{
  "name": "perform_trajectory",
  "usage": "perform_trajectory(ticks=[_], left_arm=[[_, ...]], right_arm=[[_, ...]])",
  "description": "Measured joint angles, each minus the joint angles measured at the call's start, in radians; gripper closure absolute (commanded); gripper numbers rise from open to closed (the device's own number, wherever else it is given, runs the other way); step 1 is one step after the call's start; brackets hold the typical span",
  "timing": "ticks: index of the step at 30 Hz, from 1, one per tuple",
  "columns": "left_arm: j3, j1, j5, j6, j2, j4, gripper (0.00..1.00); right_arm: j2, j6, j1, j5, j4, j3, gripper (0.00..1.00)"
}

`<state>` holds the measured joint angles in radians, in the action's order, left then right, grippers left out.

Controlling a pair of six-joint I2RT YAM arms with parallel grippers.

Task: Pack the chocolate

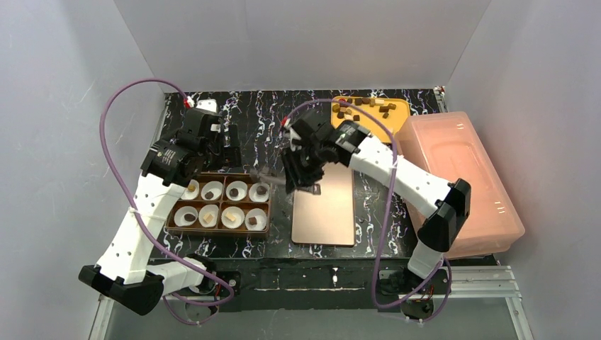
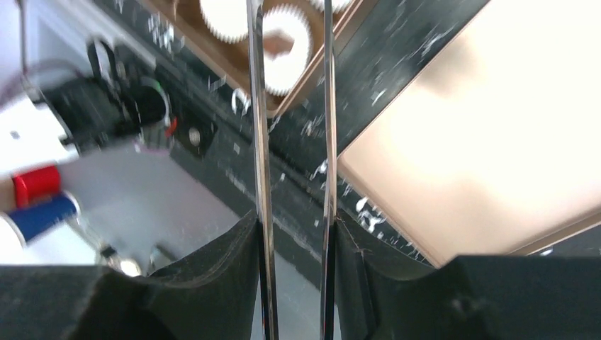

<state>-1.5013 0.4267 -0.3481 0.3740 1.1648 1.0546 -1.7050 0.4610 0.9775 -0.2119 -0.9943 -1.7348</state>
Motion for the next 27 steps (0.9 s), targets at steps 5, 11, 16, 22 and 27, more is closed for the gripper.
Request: perform_trajectory(ticks=[5,11,16,22,27], left_arm=[[-0.021,0.0,0.011,-0.005,0.0,-0.006,0.01],[-0.026,0.0,0.058,-0.006,0.006,-0.007,0.01],[-0.033,0.0,0.097,-0.003,0.005,-0.008,0.01],[-0.033,0.0,0.118,0.005,0.005,-0.007,0.01],[-0.033,0.0,0.124,0.01,0.005,-0.007,0.0]], right_arm=[[-0.051,0.008,-0.149,0.066,0.004,-0.167,0.53],[-0.243,0.009,-0.23,0.183,0.062,-0.37,0.53],[-0.426,0.003,-0.268,0.254,0.12,-0.451,0.52],[-0.565,0.005,-0.298,0.285,0.217,-0.463,0.51],[-0.677,0.021,-0.3,0.286,0.304,-0.549,0.5]])
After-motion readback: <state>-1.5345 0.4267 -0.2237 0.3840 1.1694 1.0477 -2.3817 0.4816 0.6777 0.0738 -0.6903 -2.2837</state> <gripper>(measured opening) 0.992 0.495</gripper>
